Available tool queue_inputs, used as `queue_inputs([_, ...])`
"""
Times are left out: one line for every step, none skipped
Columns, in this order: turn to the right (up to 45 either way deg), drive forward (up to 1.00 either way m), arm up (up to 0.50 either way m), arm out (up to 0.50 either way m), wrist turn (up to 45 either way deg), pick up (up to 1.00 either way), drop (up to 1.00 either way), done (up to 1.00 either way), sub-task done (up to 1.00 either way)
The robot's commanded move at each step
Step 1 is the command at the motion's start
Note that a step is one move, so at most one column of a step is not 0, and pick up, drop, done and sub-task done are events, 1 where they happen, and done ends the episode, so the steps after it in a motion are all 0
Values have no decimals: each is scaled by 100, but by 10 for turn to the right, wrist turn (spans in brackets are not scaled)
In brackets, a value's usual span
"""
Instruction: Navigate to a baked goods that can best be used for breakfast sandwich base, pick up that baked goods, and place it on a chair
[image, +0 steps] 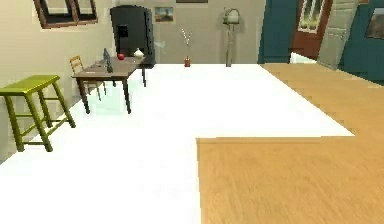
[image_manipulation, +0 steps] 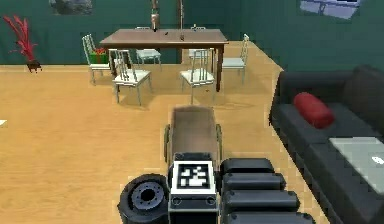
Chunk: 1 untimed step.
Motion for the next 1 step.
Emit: queue_inputs([0,20,0,0,0,0,0,0,0])
